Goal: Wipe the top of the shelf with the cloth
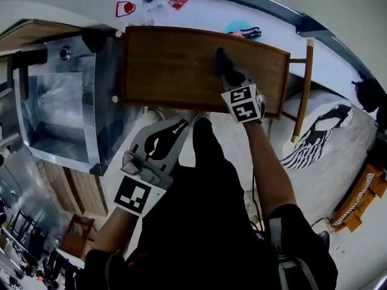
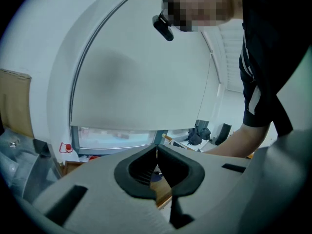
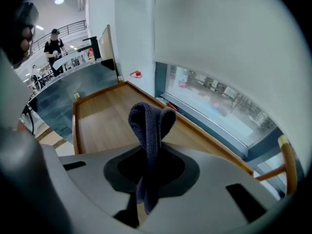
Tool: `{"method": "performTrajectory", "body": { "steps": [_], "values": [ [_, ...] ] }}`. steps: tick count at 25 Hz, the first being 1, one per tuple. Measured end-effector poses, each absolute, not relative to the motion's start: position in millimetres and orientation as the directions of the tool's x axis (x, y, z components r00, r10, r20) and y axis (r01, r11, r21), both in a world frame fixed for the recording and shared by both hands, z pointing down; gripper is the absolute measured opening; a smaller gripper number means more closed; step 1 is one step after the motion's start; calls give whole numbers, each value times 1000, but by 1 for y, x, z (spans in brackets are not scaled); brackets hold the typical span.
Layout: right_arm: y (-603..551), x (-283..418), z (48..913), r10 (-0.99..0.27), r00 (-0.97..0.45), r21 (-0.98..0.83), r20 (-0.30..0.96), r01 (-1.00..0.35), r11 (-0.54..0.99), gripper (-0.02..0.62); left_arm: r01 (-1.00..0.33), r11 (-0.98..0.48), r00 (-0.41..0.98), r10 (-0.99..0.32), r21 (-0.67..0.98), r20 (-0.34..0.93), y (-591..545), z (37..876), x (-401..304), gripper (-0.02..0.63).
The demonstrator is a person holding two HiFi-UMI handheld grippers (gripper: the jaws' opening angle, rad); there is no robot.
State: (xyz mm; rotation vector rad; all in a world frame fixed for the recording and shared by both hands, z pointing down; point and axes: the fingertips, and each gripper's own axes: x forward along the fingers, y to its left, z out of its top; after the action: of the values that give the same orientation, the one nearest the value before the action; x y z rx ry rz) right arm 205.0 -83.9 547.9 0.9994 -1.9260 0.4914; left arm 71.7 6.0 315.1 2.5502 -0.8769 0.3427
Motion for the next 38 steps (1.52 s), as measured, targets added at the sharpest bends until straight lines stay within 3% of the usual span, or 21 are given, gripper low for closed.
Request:
{"method": "performTrajectory", "body": {
  "steps": [10,19,28,38],
  "values": [
    [-74,23,546,-343,-446,-7,827,-617,787,48,-749,-584,662,-646,313,380,24,320,-47,25],
    [-50,-87,561,-246,-501,-44,829,-499,865,48,-807,-499,590,-712,316,381,42,325,-127,25],
    [-31,-122,588,-186,-480,-58,857,-450,891,48,-831,-455,554,-736,321,390,56,335,-164,25],
    [-17,-108,595,-171,-483,-78,859,-454,888,48,-811,-491,584,-708,318,396,59,339,-141,25]
  ]
}}
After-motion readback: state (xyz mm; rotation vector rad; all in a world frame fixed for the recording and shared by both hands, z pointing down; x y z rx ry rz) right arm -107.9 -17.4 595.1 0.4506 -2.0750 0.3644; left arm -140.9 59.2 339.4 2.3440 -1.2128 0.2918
